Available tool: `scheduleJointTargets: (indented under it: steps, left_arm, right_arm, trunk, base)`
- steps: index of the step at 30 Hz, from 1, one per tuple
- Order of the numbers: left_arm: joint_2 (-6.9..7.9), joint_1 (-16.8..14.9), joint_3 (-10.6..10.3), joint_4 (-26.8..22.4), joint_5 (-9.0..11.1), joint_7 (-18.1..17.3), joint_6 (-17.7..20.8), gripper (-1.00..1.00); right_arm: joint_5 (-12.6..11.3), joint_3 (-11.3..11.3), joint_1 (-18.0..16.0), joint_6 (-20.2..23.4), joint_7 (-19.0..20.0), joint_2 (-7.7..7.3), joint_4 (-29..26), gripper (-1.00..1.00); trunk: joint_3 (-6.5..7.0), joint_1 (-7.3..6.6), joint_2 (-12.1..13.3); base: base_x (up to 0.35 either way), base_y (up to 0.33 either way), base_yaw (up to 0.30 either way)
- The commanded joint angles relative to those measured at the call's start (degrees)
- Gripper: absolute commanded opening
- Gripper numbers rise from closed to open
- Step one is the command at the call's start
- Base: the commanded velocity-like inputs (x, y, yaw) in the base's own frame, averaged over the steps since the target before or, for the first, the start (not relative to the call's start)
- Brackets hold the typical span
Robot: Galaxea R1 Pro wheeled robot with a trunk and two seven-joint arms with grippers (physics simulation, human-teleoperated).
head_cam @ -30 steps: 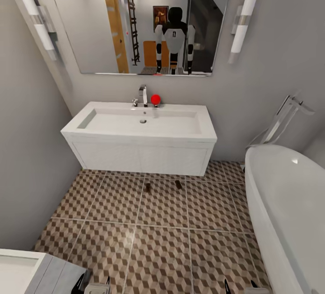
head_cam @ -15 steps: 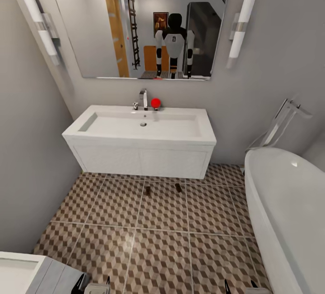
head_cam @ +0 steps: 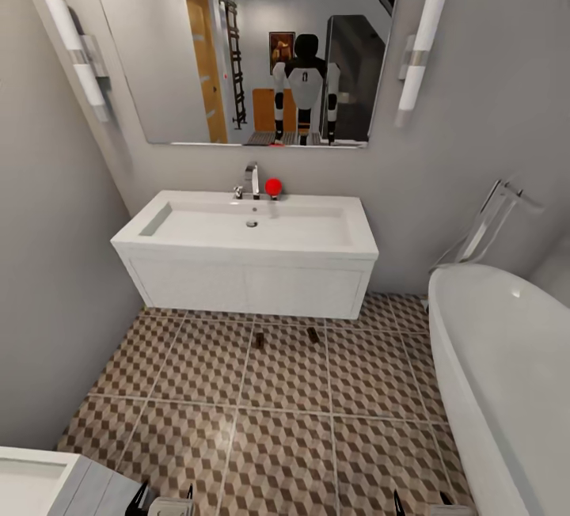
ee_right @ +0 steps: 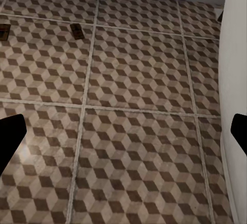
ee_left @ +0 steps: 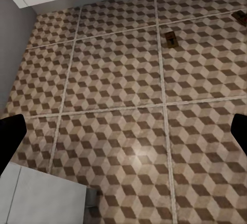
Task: Take the four mousetraps from the cabinet in the bathroom and place them on the bathroom floor. Make sure all four end up on the same floor surface, and ensure that at least two of them are either under or directly next to the same bathroom sink.
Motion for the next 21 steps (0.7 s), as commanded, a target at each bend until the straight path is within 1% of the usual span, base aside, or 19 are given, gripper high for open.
scheduleJointTargets:
  steps: [1, 21]
  left_arm:
    - [-0.04, -0.10, -0.47, 0.22, -0.03, 0.44, -0.23, 1.00]
    - [-0.05, -0.10, -0.47, 0.22, -0.03, 0.44, -0.23, 1.00]
  right_arm:
    - [-0.21, 0.52, -0.04, -0.11, -0.37, 0.00, 0.02, 1.00]
    - [-0.23, 0.52, -0.04, -0.11, -0.37, 0.00, 0.02, 1.00]
  trunk:
    - [-0.01, 0.03, -0.10]
    - [1.85, 0.03, -0.10]
  base:
    - [0.000, 0.000, 0.000]
    - [0.000, 0.000, 0.000]
